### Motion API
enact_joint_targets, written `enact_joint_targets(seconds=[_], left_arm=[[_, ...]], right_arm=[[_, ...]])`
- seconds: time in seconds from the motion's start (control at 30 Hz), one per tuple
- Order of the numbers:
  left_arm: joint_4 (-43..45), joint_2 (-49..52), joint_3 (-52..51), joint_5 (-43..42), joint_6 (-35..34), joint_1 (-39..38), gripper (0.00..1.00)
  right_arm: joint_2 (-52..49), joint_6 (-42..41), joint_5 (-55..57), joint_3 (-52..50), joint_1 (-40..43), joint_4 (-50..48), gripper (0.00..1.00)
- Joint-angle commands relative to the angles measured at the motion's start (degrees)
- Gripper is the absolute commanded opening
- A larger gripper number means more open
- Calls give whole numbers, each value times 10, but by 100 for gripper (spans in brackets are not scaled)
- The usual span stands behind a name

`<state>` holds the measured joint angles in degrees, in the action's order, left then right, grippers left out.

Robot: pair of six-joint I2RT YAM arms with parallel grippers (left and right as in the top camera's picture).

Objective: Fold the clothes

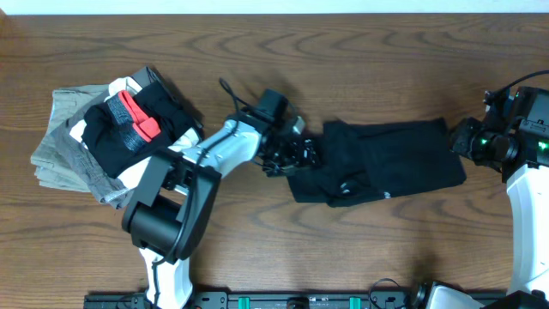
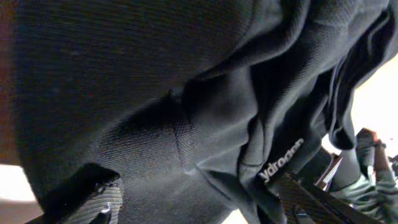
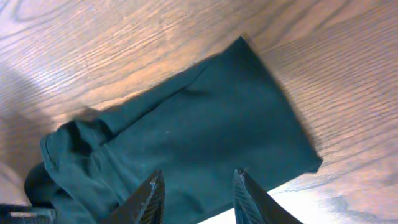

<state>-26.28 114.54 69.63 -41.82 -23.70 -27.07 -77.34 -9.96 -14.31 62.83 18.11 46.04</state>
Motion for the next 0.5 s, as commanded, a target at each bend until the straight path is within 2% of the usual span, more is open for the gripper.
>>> enact_joint_targets(seconds=[0.0, 0.07, 0.2, 0.37, 0.47], left_arm=[[-18, 26, -18, 77, 40, 39, 87], [-25, 26, -19, 61, 57, 49, 90], [-48, 26, -20, 43, 77, 53, 91], [-36, 25, -18, -69, 122, 56, 91], [-32, 18, -16, -117, 143, 66, 91]], right_arm=[[0, 9, -37, -1, -1, 6, 34], [-7, 9, -42, -2, -8, 16, 33], [-33, 9, -43, -10, -28, 31, 33], [-79, 47, -115, -44, -68, 4, 33], [-111, 49, -120, -63, -91, -22, 31]])
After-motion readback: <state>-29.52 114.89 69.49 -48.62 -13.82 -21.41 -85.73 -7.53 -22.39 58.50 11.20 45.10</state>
